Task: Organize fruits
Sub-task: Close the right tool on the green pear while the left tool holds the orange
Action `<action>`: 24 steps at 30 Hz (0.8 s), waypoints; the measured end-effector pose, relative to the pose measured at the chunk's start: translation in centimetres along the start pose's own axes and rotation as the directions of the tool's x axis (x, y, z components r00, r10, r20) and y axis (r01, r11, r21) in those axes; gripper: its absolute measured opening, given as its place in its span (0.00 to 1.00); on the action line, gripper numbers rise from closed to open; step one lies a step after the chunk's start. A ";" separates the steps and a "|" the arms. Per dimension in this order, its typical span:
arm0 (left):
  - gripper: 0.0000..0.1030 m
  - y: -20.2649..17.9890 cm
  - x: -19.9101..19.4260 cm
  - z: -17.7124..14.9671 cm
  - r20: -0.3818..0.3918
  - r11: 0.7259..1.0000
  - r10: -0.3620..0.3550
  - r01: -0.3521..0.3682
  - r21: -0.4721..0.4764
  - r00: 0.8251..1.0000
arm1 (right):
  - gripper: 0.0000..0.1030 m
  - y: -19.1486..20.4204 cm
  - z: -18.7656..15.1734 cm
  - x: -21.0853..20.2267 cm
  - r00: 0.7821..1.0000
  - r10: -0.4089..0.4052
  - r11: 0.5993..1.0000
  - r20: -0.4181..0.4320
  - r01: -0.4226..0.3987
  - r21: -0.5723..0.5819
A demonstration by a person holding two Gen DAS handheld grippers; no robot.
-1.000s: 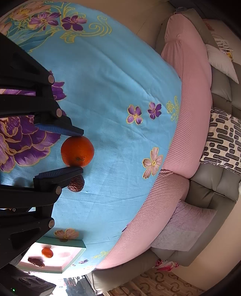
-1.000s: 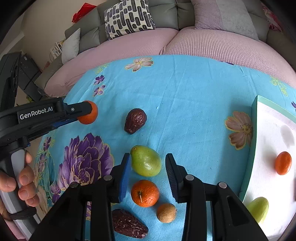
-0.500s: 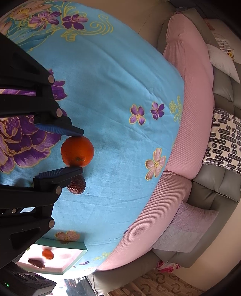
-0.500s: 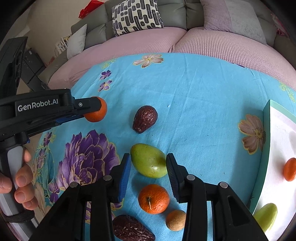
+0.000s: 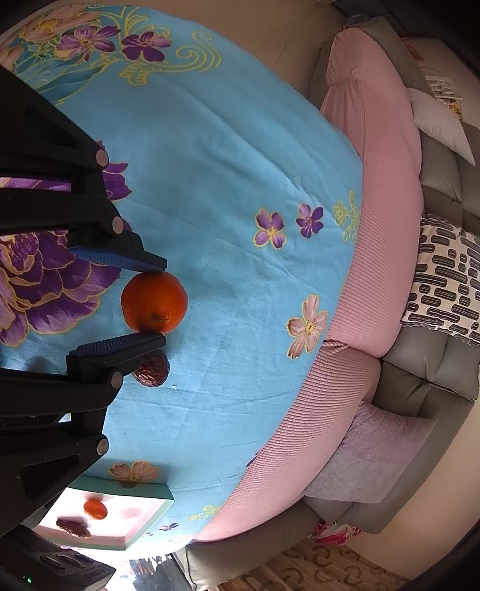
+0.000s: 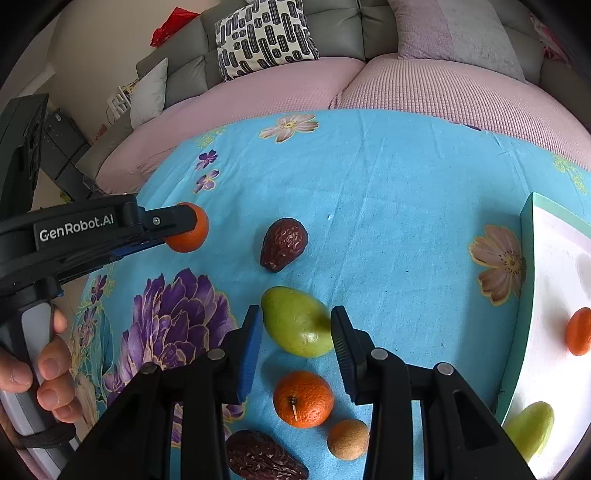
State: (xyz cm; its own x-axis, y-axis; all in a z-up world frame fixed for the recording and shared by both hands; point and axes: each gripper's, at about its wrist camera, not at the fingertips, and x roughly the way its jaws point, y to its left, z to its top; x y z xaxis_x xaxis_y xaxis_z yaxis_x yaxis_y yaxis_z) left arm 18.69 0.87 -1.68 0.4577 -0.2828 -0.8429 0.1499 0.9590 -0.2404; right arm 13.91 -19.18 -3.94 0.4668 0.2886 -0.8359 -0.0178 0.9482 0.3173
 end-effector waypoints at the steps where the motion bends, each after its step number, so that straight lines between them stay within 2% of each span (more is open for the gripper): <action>1: 0.35 0.0 0.0 0.0 0.001 1.000 0.000 0.000 0.000 1.000 | 0.38 -0.2 0.0 -0.1 1.000 0.005 1.000 -0.003 -0.005 0.010; 7: 0.35 -0.1 -0.5 0.2 0.013 1.000 -0.008 0.008 0.002 1.000 | 0.38 -1.1 0.3 -1.1 1.000 0.011 0.999 0.023 -0.012 0.046; 13: 0.35 -0.4 -1.8 0.3 0.041 1.000 -0.024 0.024 0.009 0.999 | 0.37 -1.9 0.7 -3.7 0.996 -0.001 0.997 0.094 -0.006 0.075; 14: 0.35 -0.5 -2.1 0.4 0.047 0.999 -0.034 0.034 0.009 0.998 | 0.35 -2.1 0.8 -4.3 0.994 -0.007 0.997 0.111 -0.002 0.078; 16: 0.35 -0.6 -2.6 0.5 0.060 0.999 -0.047 0.046 0.012 0.997 | 0.16 -2.2 1.0 -5.6 0.989 -0.016 0.997 0.148 0.004 0.080; 18: 0.35 -0.9 -2.9 0.5 0.067 0.999 -0.043 0.042 0.020 0.997 | 0.16 -2.5 1.2 -6.9 0.983 -0.028 0.997 0.183 0.013 0.082; 21: 0.35 -1.1 -2.8 0.4 0.060 0.999 -0.042 0.041 0.028 0.997 | 0.16 -3.0 1.2 -6.9 0.984 -0.044 0.996 0.173 0.030 0.081; 24: 0.35 -1.1 -2.4 0.3 0.048 0.999 -0.035 0.034 0.025 0.998 | 0.16 -4.2 1.0 -5.5 0.992 -0.050 0.993 0.116 0.036 0.115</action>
State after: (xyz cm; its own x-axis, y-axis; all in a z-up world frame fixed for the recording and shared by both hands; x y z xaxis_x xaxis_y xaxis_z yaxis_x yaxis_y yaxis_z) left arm 17.70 0.53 0.75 0.4936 -0.3170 -0.8099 0.1871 0.9481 -0.2571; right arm 12.30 -24.88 -0.18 0.5670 0.2235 -0.7928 0.1009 0.9364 0.3361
